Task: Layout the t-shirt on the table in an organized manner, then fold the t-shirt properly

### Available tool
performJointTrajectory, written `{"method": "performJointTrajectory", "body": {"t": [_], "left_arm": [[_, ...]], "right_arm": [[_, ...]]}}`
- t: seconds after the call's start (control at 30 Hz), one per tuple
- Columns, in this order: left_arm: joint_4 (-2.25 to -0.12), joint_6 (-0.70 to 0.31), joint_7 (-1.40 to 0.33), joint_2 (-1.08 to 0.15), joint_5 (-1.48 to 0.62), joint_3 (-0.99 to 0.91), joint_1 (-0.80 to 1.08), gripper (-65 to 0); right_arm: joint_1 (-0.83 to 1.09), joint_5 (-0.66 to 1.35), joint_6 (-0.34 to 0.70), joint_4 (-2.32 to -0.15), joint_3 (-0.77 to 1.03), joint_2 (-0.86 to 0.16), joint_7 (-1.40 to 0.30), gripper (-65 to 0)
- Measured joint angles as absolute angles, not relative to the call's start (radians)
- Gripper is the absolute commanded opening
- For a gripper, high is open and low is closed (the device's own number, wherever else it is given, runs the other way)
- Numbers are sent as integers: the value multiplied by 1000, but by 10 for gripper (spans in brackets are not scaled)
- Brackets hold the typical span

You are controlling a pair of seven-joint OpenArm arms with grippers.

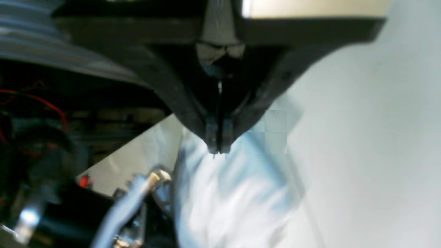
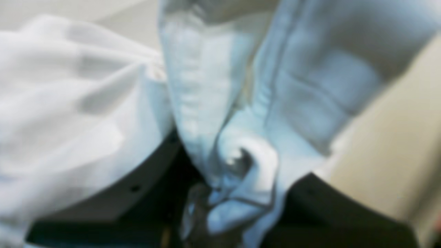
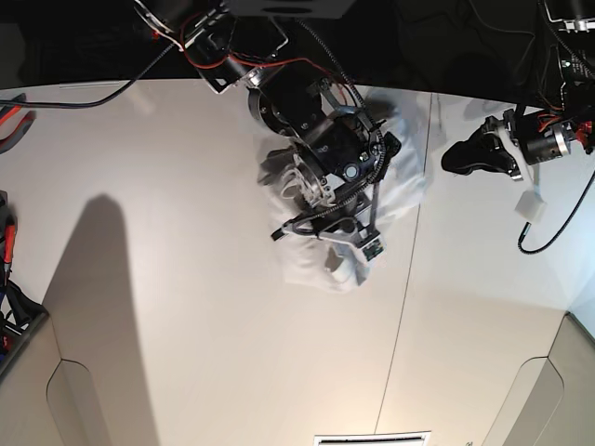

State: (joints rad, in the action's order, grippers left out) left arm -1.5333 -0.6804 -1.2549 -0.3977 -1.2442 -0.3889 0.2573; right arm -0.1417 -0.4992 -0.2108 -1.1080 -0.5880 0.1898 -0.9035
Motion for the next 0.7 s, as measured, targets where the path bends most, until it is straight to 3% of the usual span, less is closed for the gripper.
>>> {"method": "performJointTrajectory", "body": {"t": [0.07,0.43,0.7], "left_arm": [[-1533,-680,-1252,-383,-1238,-366,257,-650],[-1533,-680,-1242,-336,-1234,-228,248,-650],[-1533,-681,-1225,-338,-1225,-230,214,-650]], "right_arm": [[-139,-571,-252,-1100,-579,168,-925,-650],[-136,-670,-252,-1100,-570,165,-996,-650],[-114,-696,-238,-1242,-564,144,-1125,-650]]}}
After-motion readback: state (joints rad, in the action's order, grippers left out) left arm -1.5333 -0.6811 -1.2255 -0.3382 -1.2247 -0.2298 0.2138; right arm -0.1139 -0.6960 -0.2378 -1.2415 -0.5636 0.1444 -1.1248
